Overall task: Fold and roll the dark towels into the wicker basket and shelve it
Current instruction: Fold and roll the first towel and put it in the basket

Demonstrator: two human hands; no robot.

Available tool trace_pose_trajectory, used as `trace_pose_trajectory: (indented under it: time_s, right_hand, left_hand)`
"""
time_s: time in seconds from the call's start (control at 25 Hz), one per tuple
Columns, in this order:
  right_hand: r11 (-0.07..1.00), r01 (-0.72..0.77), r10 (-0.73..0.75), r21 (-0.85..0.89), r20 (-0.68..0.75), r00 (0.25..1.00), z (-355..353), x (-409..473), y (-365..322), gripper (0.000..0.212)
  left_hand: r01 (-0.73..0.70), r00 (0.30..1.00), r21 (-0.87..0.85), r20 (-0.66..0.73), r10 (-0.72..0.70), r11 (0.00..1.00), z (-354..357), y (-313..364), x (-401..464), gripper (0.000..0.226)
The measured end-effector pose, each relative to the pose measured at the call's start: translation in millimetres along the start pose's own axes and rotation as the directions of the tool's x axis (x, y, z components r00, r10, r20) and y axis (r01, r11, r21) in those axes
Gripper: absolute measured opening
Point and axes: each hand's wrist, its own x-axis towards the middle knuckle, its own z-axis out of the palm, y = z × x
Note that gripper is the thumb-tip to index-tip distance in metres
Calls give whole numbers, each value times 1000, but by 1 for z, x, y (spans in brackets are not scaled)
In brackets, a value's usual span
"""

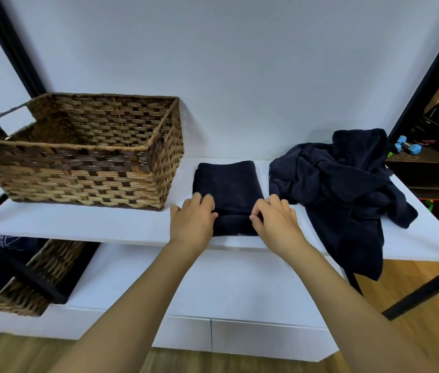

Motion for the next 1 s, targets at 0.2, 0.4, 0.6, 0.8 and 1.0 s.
trace_pose_trajectory:
  time_s: [0.2,0.4,0.6,0.8,1.0]
  right_hand:
    - [981,85,-113,-173,-158,981,11,-10,5,34]
    - [982,152,-150,-117,24,988,5,-16,22,43]
    - [996,89,-88,-6,146,985,-4,-1,11,45]
    - [979,-132,85,153,278,957,-19,14,2,38]
    - [990,-143,143,-6,40,989,-5,32,-11,27]
  left_hand:
    - [-416,896,-110,-219,386,903,24,-9,-33,28]
    - [-387,913,-78,-172,370,919,25,-19,-19,33]
    - [-250,955,-49,-179,238,967,15,-4,-10,35]
    - [-23,995,58,98,17,998,3,5,20,36]
    - [-177,964,98,-186,193,979,20,8,22,27]
